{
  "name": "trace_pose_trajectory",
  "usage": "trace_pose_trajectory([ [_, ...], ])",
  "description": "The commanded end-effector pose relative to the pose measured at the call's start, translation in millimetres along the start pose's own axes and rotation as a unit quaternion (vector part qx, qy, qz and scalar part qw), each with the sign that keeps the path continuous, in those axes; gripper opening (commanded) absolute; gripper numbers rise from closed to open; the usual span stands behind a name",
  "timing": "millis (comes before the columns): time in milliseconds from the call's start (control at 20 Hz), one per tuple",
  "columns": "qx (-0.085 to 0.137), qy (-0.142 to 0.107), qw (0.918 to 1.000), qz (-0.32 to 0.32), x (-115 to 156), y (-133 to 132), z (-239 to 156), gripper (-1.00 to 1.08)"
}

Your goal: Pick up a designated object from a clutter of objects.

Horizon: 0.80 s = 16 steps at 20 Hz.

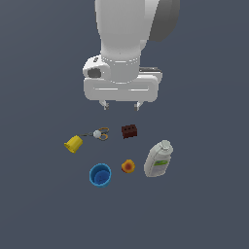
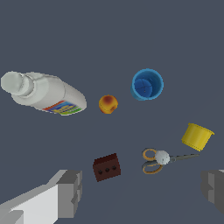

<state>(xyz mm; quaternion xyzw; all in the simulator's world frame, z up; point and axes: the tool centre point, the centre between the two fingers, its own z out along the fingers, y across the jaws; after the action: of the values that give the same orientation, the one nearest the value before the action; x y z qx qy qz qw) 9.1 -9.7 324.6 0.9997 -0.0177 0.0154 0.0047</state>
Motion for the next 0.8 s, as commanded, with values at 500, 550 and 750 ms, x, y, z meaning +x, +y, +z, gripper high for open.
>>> trace_pose_trajectory([
  [500,0.012,0.005,0.9997,-0.02,-3.3,-29.8,-11.5,1.0],
  [550,0.012,0.005,0.9997,-0.02,-3.2,-30.0,-11.4,1.0],
  [750,0.011,0.004,0.9997,-0.021,-3.7,-28.3,-11.9,1.0],
])
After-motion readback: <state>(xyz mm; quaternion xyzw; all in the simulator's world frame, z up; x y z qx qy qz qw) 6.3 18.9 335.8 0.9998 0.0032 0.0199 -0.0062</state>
